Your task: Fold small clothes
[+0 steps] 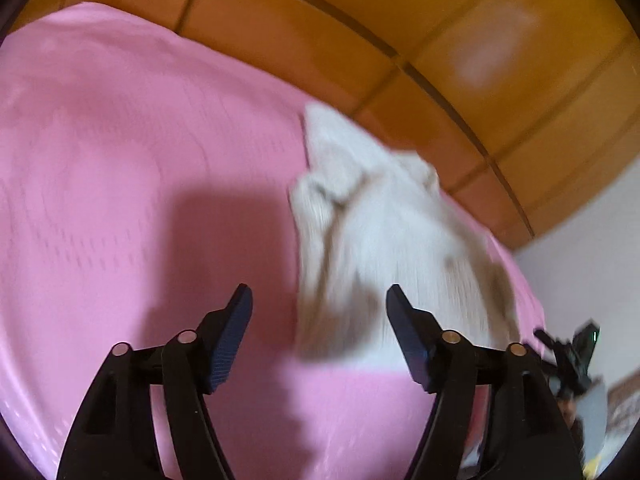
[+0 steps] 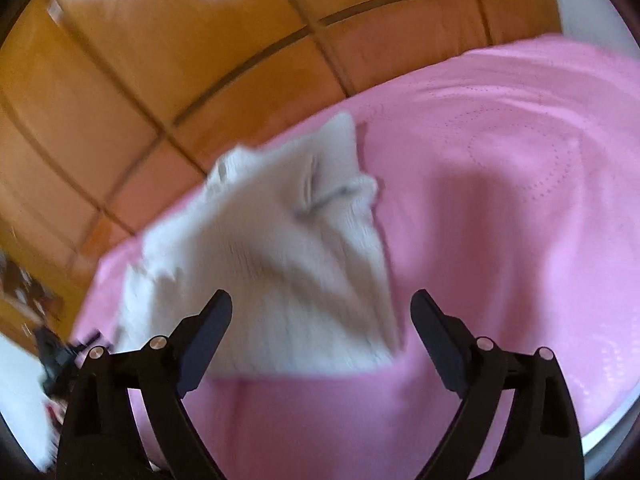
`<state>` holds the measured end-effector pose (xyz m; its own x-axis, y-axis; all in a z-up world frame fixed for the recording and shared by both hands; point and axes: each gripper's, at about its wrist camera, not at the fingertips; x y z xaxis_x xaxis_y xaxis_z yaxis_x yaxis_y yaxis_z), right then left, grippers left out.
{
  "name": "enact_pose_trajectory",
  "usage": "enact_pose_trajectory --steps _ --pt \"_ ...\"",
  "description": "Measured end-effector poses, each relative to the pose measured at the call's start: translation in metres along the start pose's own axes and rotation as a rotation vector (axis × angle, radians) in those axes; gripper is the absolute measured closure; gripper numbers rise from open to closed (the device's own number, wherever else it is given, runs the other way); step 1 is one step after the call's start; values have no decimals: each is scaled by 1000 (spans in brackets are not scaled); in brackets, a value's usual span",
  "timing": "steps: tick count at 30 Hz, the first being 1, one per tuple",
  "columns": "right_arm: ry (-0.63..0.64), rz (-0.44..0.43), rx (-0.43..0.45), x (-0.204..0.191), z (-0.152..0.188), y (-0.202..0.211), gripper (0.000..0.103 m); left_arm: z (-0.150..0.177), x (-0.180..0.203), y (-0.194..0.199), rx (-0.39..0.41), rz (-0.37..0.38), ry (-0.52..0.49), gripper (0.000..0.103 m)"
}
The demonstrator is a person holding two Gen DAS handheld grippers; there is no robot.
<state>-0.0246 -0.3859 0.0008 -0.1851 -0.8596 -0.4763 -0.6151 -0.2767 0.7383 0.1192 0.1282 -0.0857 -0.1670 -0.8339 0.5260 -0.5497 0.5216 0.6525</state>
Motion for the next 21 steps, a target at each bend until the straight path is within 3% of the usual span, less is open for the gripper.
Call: enact_pose_trajectory --steps 4,6,7,8,9,12,21 --pt "132 100 -36 -13 22 -22 17 19 17 -19 -62 2 -80 32" --pt "150 131 -43 -17 24 -39 34 20 32 -29 -77 0 -132 37" --pt "142 134 -47 -18 23 -45 40 19 36 -34 -94 -12 -145 58" --pt "131 132 -46 -21 21 -51 59 17 38 -38 -105 -21 -150 80" --pt "122 114 -50 -23 19 -53 77 15 40 -40 -110 -27 -156 85" --pt "93 74 -65 -29 13 -49 81 18 43 -31 -86 -45 -179 92" --pt "14 -126 -73 -33 39 18 84 42 26 25 -54 27 -103 96"
Point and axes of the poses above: each gripper's, at about its wrist camera, not at the fingertips, and y roughly against the way its jaws point, x to its right, z to its underside, and after that the axes turned 4 degrees about -y, right-handed
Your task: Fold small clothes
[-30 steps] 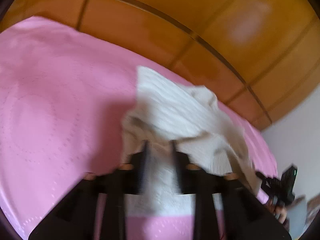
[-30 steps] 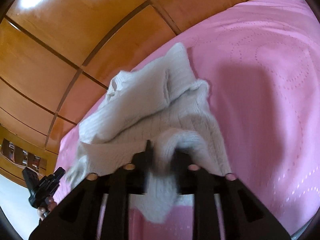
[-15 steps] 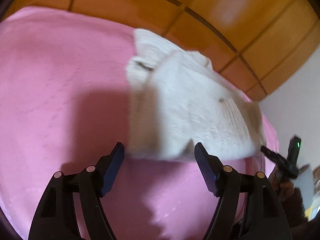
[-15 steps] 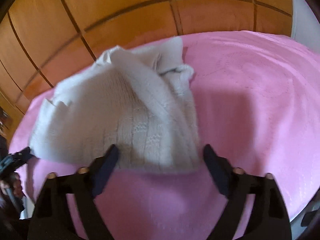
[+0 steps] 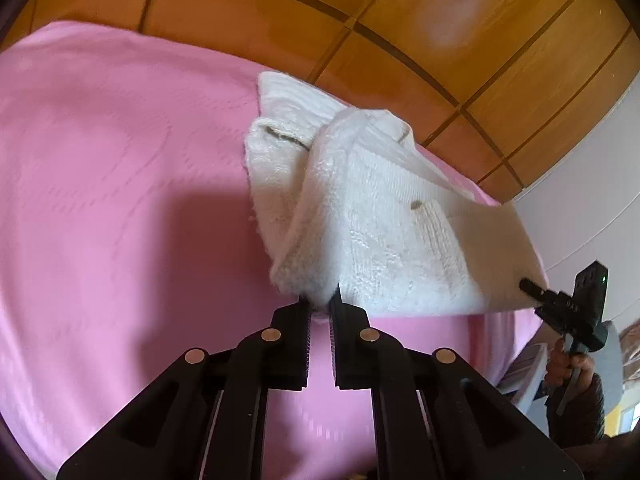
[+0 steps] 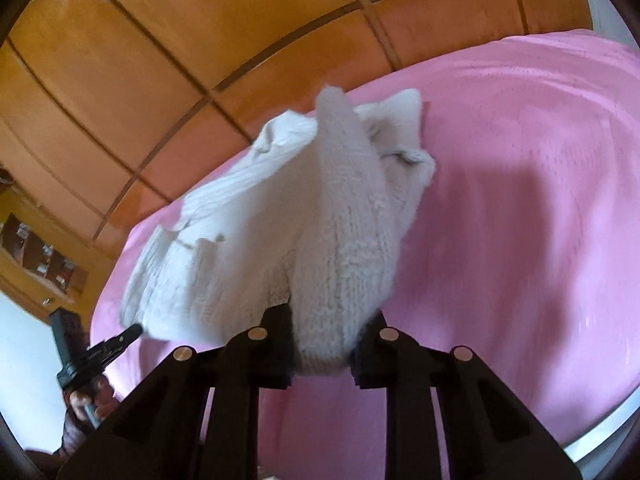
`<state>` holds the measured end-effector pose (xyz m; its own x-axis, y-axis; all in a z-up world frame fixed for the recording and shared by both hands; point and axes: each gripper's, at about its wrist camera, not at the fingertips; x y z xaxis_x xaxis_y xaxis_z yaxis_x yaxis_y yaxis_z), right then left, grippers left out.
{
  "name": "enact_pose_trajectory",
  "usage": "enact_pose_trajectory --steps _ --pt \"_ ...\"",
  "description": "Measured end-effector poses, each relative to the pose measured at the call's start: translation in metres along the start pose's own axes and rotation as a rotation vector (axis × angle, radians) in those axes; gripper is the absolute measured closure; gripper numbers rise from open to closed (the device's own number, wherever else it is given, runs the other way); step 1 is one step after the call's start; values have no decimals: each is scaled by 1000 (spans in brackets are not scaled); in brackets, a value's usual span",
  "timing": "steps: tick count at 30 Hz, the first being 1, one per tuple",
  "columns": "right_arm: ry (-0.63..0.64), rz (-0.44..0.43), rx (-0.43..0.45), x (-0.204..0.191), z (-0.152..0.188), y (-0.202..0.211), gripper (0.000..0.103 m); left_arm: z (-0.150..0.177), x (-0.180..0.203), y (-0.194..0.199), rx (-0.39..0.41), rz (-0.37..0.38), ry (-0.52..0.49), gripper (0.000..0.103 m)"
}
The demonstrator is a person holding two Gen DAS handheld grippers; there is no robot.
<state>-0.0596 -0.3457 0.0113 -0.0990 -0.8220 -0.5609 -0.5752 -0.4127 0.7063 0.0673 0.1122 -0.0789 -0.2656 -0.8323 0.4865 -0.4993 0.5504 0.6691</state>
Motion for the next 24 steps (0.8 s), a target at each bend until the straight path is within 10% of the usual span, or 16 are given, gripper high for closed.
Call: enact_pose_trajectory --steps 10,13,17,24 --pt "-11 94 -135 30 71 25 84 99 -23 50 -123 -66 90 103" --pt "17 148 -141 27 66 19 66 90 -20 64 -52 -130 48 101" --pt "70 192 -46 14 41 23 44 51 -1 66 60 -179 -61 37" --pt "126 249 70 0 10 13 42 -6 29 12 57 -202 -229 37"
Point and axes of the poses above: each gripper's, at about its wrist camera, not at the fingertips, and y roughly against the way its jaws point, x to its right, z to its underside, and after that the axes turned 4 degrees about -y, right-handed
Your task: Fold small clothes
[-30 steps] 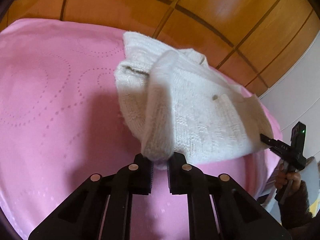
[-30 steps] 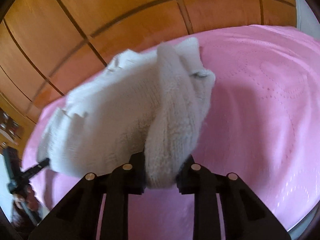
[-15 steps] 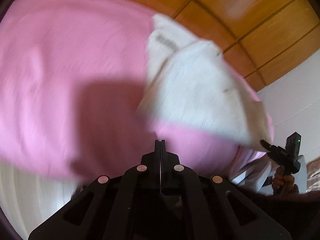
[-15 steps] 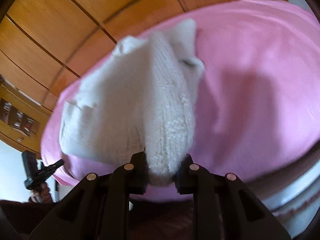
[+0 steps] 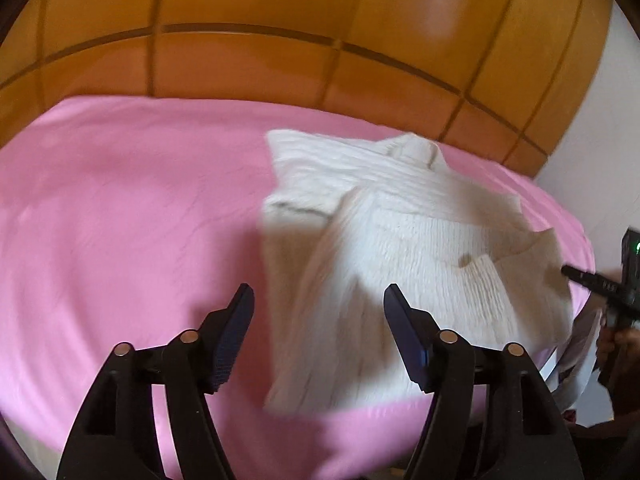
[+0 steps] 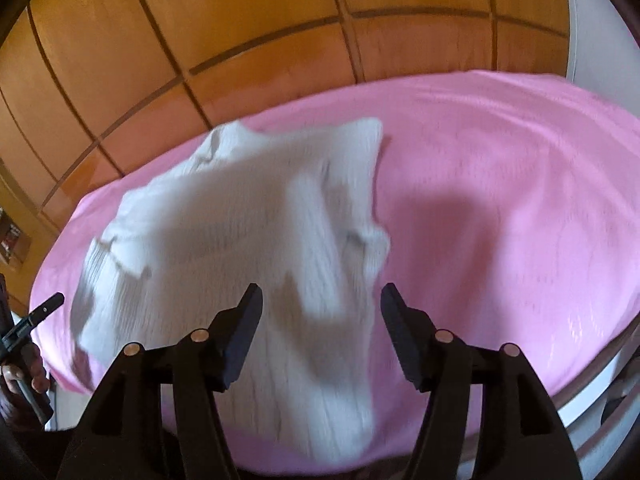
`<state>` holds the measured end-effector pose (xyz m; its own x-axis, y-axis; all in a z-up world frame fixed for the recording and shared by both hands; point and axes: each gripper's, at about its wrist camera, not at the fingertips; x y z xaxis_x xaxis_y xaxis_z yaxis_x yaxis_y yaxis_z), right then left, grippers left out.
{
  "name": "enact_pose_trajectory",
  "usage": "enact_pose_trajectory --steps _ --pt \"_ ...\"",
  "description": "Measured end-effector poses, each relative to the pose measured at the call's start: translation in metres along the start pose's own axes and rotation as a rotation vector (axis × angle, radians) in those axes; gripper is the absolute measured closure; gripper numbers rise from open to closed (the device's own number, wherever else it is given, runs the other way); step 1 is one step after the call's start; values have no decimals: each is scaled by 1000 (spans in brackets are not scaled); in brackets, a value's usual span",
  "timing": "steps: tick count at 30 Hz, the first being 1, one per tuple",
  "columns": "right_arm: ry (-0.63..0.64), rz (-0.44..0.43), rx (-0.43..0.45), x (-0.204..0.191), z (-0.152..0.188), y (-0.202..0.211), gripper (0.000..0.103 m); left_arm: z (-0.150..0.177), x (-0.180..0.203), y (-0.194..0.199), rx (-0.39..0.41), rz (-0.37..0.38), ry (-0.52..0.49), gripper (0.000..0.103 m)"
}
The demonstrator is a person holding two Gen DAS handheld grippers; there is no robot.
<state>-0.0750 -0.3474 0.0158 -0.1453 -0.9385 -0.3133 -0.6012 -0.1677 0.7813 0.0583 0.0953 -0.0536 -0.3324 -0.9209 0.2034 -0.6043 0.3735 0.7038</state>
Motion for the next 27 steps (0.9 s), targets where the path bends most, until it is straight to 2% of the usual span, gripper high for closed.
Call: enact_pose_trajectory --steps 1,3,4,5,6,7,11,16,22,27 --pt "-1 -1 6 0 -2 -2 42 1 -2 -2 -3 2 -8 38" --pt "-5 7 14 -2 -11 -14 44 -9 8 -25 -28 22 -21 48" --pt "-10 9 12 -3 -14 -21 48 -9 10 -33 -48 37 -24 66" --pt "-15 5 5 -3 -16 -24 65 -9 12 -43 -77 52 -31 91" --pt "-17 -10 -14 -3 -17 -29 88 -7 13 -46 -84 46 -39 96" --pt "-9 -22 -29 -4 -18 -30 95 -5 14 -43 -69 33 -46 98" --pt "80 -64 -16 -22 -17 -8 96 1 -1 -10 1 99 20 98" --pt "70 -134 69 -32 -40 25 96 -11 -15 27 98 174 80 98" --pt "61 -112 126 -46 -93 1 97 -59 -25 15 152 156 109 99" --pt "33 -54 154 -47 -138 -34 97 -105 -35 -21 139 104 129 99"
Point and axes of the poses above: each gripper's, at about its wrist camera, not at the fingertips, and y roughly against the way its jaws point, x to its right, z to its underside, and after that the axes turned 4 degrees about -y, right-handed
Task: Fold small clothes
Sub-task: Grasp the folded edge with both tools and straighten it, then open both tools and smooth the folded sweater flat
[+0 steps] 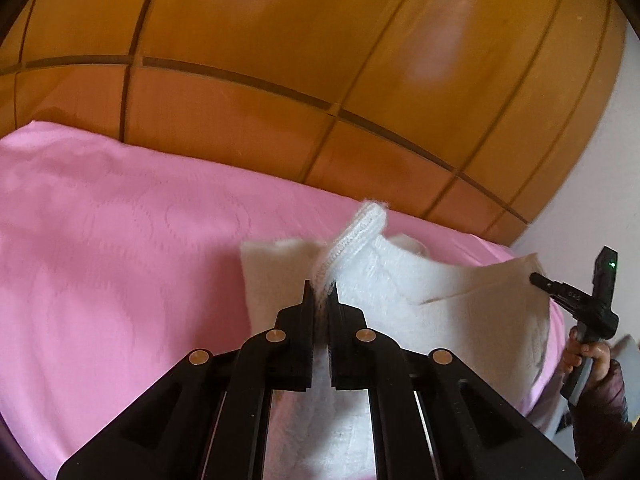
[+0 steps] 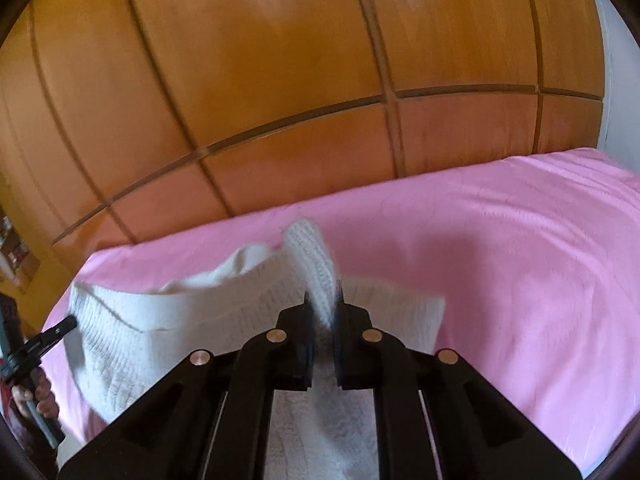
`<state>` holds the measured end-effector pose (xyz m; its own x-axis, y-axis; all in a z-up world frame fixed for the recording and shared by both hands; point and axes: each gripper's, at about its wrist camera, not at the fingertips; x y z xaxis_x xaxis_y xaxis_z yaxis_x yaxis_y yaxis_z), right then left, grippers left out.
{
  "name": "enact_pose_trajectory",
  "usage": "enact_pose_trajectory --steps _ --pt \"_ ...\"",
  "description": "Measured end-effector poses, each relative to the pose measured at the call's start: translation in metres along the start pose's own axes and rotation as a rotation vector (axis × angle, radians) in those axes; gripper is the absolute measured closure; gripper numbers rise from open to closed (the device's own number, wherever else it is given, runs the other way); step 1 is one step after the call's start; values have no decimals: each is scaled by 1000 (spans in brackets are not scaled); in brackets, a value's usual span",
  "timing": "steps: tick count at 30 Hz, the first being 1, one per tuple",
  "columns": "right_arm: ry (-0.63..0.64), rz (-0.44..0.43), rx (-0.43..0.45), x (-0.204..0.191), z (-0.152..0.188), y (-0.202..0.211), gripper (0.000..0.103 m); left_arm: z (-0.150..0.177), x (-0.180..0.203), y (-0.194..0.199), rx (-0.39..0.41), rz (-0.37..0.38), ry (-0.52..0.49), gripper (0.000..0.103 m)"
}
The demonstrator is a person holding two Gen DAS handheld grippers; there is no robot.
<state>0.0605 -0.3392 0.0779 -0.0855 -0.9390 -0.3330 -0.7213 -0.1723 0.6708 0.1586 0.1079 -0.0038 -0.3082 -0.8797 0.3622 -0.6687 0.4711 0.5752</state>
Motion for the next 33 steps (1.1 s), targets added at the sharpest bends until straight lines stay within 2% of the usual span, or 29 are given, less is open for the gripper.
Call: enact_pose_trajectory --steps 5,10,12,13,14,15,16,18,21,24,25,26,28,29,30,31,32,33 --pt "-76 96 -12 23 -22 -57 97 -28 -9 -59 -51 -87 14 99" --pt "-132 195 -117 50 -6 -116 97 -27 -21 -119 -165 -181 33 99" --pt "-145 206 -152 59 4 -131 91 -20 -21 -127 -182 -234 22 97" --pt "-158 195 -159 63 8 -132 87 -18 -20 -125 -175 -239 21 90" --pt "-168 193 -148 65 8 -128 66 -17 -20 -119 -166 -227 23 78" --pt "-174 193 -130 67 6 -122 52 -17 -19 -113 -155 -226 26 73" --pt "-173 193 -111 67 4 -115 51 -18 -18 -104 -132 -231 27 67" --pt "-137 195 -55 59 -1 -94 51 -23 -6 -78 -43 -214 -7 66" --pt "-68 122 -24 33 3 -71 51 -25 20 -61 8 -127 -107 66" --pt "12 1 -77 -3 15 -65 51 -20 50 -73 -42 -53 -216 66" --pt "35 -28 -107 -15 21 -67 52 -15 62 -84 -82 -33 -256 61" --pt "63 -50 -147 -28 29 -74 52 -12 67 -94 -129 -15 -278 49" --pt "101 -61 -204 -44 41 -87 52 -1 73 -115 -188 -36 -289 45" --pt "125 -55 -239 -52 49 -96 53 4 73 -128 -229 -38 -283 45" --pt "142 -39 -263 -56 55 -104 62 9 72 -137 -259 -34 -274 47" --pt "153 -30 -268 -58 59 -108 69 12 72 -140 -259 -41 -271 65" --pt "169 -30 -271 -61 62 -109 85 15 73 -141 -244 -53 -287 86" --pt "172 -34 -271 -61 61 -109 97 16 73 -140 -234 -57 -289 94"
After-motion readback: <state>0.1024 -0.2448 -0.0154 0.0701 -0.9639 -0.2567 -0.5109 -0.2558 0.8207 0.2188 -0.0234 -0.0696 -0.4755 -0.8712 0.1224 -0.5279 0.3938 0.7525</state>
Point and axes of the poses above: each gripper's, at about its wrist camera, not at the fingertips, and y roughly against the way its jaws point, x to its right, z to its underside, and after that the axes turned 4 degrees about -y, right-handed
